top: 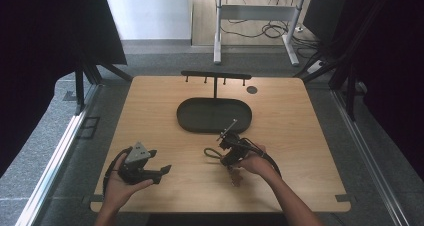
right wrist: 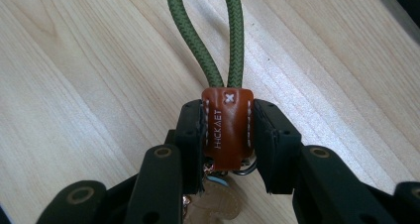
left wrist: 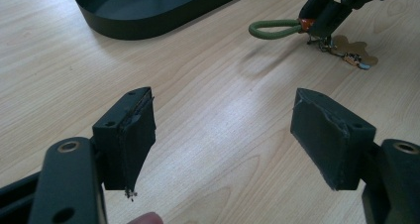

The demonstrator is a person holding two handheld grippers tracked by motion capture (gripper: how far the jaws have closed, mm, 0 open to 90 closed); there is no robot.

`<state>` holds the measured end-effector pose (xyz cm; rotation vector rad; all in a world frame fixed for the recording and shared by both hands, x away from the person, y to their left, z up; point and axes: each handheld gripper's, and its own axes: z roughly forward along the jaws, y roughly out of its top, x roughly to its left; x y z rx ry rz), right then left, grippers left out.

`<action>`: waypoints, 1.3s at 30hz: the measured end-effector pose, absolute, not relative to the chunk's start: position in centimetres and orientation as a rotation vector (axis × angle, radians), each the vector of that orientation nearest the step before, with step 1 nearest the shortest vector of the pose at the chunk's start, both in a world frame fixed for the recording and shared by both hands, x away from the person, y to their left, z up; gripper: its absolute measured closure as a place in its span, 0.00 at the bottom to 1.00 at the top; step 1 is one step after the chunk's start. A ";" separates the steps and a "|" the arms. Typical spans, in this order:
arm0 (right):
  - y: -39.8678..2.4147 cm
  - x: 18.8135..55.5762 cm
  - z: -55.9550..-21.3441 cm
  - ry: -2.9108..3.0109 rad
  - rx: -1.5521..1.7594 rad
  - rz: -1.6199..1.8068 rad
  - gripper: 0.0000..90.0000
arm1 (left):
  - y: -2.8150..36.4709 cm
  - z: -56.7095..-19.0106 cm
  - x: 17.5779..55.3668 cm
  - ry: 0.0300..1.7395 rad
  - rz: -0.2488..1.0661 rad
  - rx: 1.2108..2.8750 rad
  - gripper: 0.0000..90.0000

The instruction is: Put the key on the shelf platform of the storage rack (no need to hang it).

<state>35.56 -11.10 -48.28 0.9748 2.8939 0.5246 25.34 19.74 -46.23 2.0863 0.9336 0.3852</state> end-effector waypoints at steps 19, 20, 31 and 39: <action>-12.0 35.0 -45.0 2.848 0.955 0.589 0.74 | 19.7 -46.3 25.4 0.934 0.383 2.090 0.29; -12.0 35.0 -44.8 2.844 0.960 0.591 0.74 | 19.7 -46.3 25.4 0.935 0.383 2.089 0.29; -12.6 35.1 -43.5 2.816 0.961 0.609 0.74 | 19.7 -46.3 25.4 0.933 0.382 2.093 0.29; -12.6 35.3 -42.4 2.797 0.945 0.624 0.74 | 19.7 -46.4 25.4 0.938 0.380 2.091 0.29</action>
